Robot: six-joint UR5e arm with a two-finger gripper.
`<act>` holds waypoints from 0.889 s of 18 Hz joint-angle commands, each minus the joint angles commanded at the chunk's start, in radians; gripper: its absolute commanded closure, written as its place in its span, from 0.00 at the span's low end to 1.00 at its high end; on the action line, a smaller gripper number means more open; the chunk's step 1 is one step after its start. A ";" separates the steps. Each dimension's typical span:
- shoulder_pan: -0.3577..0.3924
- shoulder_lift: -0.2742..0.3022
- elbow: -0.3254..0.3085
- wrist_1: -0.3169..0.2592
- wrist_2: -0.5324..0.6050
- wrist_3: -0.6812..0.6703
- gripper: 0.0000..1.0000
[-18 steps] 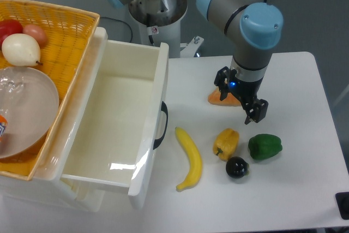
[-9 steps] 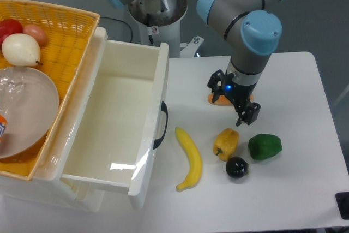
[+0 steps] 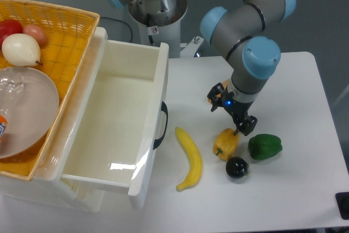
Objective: Pick up the yellow pepper
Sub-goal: 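Lower the open gripper over the yellow pepper and close on it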
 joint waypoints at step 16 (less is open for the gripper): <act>0.005 -0.110 -0.011 0.164 0.005 0.003 0.00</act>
